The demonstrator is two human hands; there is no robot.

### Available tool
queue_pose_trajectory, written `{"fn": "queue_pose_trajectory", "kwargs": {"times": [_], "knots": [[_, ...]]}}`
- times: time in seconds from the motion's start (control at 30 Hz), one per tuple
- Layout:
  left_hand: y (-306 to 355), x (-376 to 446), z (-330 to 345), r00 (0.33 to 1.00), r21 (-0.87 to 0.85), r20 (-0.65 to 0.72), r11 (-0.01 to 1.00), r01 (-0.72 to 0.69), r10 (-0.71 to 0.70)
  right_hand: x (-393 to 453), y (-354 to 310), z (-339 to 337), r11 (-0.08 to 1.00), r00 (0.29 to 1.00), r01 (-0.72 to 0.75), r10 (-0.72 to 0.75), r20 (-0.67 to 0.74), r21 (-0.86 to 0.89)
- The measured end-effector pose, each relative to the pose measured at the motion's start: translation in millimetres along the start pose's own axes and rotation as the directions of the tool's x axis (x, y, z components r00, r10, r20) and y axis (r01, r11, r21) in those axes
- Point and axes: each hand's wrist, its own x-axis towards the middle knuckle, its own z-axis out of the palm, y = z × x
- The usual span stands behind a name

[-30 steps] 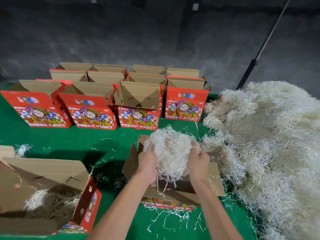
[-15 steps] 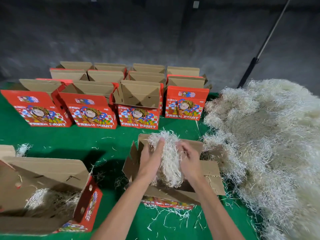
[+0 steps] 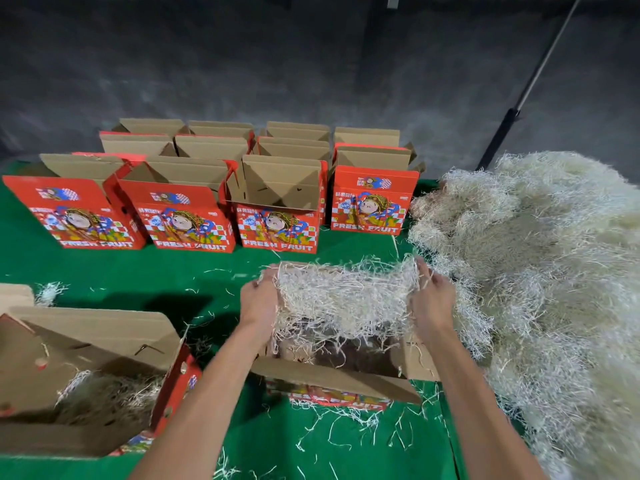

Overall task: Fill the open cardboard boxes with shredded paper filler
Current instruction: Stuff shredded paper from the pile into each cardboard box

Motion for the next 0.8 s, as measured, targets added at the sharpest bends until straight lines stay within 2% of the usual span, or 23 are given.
{"fn": "queue_pose_trajectory", "kwargs": {"times": [0.07, 0.1, 0.17, 0.2, 0.23, 0.33, 0.47, 0.57, 0.67, 0.77, 0.8], "knots": [[-2, -6, 9, 0.995, 0.026, 0.099, 0.999, 0.018, -0.021, -10, 0, 8, 1.0, 0.993, 0.014, -0.014, 0.119, 0.008], [-1, -14, 17, 0.979, -0.014, 0.199, 0.999, 0.051, -0.047, -21, 0, 18, 1.0, 0.982, 0.019, -0.022, 0.186, 0.013], [-5, -27, 33, 0.909, -0.078, 0.406, 0.988, 0.134, -0.091, -37, 6, 37, 0.998, 0.949, 0.042, -0.026, 0.315, -0.046], [-9, -32, 39, 0.885, -0.055, 0.457, 0.989, 0.135, -0.095, -44, 11, 46, 0.993, 0.938, 0.079, -0.046, 0.343, -0.083], [-13, -37, 43, 0.885, -0.01, 0.454, 0.993, 0.116, -0.099, -50, 13, 54, 0.991, 0.938, 0.088, -0.05, 0.343, -0.096], [-21, -45, 49, 0.952, 0.056, 0.305, 0.998, 0.021, -0.037, -54, 23, 66, 0.99, 0.969, 0.12, -0.099, 0.227, -0.079], [-11, -34, 36, 0.985, -0.047, 0.163, 0.997, -0.053, 0.06, -46, 9, 48, 0.998, 0.982, -0.043, 0.032, 0.188, 0.052], [-1, -12, 13, 0.987, -0.092, 0.091, 0.988, -0.122, 0.13, -39, -2, 18, 0.996, 0.993, -0.077, 0.072, 0.097, 0.045], [2, -14, 13, 0.974, -0.073, 0.183, 0.99, -0.118, 0.13, -41, -6, 14, 0.996, 0.986, -0.084, 0.086, 0.141, -0.02], [2, -24, 14, 0.961, 0.011, 0.249, 0.992, -0.128, 0.121, -39, -7, 19, 0.993, 0.944, -0.08, 0.046, 0.328, 0.089], [2, -25, 10, 0.955, 0.045, 0.249, 0.983, -0.177, 0.16, -34, -5, 16, 0.999, 0.929, -0.033, 0.015, 0.369, 0.042]]}}
